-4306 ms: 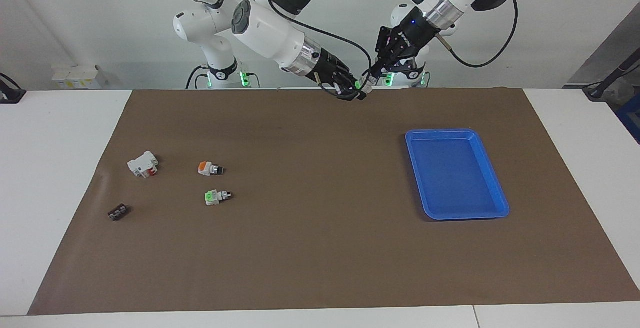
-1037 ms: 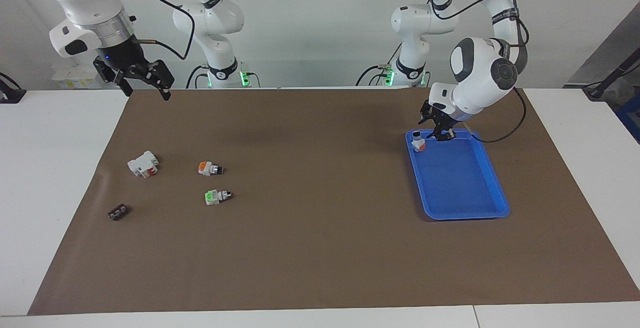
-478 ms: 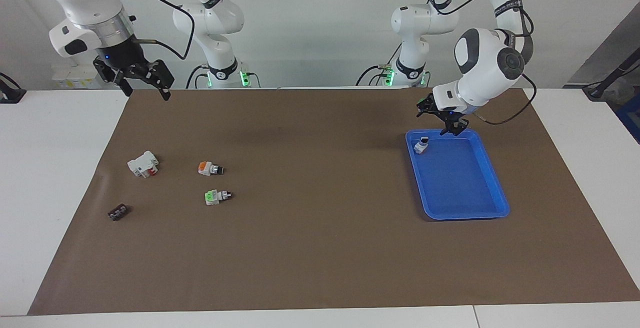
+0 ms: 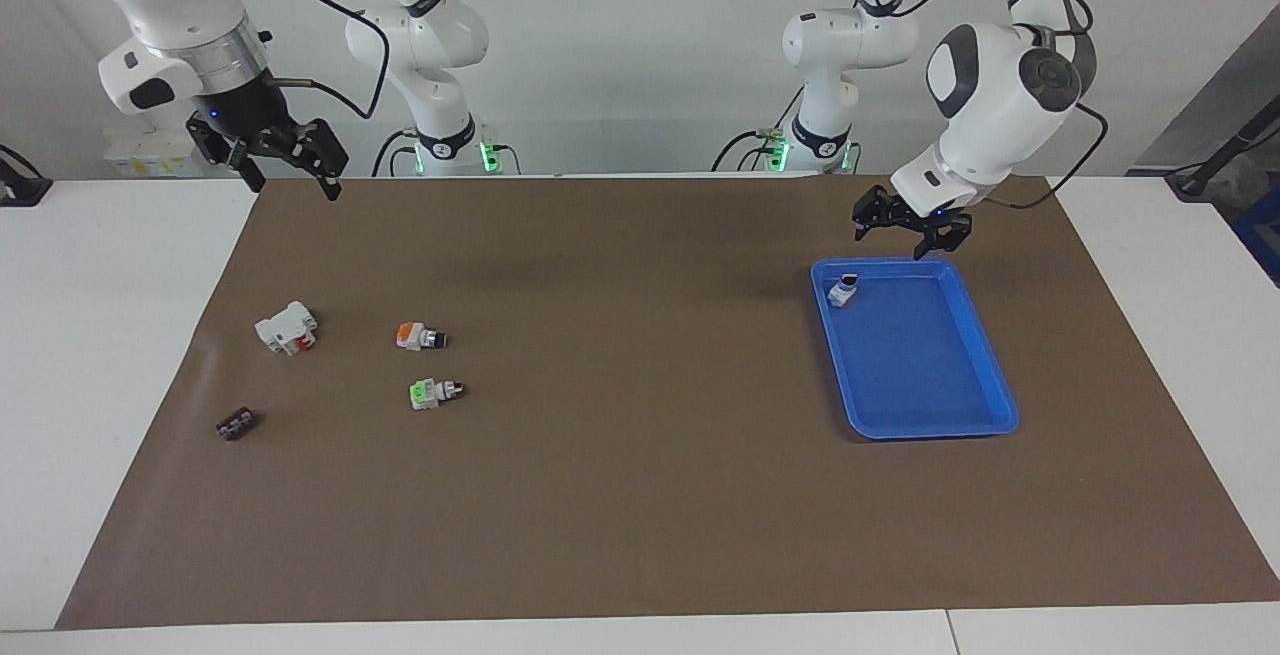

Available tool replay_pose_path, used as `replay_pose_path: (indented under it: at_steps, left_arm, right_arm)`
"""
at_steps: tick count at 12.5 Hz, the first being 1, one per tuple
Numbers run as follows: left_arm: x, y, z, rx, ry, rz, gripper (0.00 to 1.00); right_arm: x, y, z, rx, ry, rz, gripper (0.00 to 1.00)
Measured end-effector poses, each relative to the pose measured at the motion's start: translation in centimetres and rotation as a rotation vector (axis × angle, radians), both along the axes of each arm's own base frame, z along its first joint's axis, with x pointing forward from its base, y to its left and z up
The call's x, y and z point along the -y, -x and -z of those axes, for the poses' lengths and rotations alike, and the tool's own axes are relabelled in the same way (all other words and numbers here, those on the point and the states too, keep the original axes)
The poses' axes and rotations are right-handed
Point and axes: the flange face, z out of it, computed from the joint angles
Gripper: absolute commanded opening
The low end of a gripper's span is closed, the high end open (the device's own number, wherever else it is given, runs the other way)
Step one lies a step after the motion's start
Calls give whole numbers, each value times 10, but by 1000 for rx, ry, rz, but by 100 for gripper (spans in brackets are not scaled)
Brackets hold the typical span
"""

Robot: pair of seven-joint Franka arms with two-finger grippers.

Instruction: Turn and place switch with both arms

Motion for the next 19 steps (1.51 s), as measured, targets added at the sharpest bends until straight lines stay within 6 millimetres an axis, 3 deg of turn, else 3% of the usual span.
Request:
replay_pose_path:
  at_steps: [5,8,12,19]
  left_arm:
    - [-12,-18,-114,158,-22,-108,100]
    - [-30,-26,-152,154,-21,-142,100]
    - [-34,-38,-172,95,-21,-137,100]
    - [-21,-34,-175,63,-53,-131,100]
  right_arm:
    - [0,0,0,0,0,0,100]
    - [0,0,0,0,0,0,100]
    - [0,0,0,0,0,0,100]
    - [0,0,0,0,0,0,100]
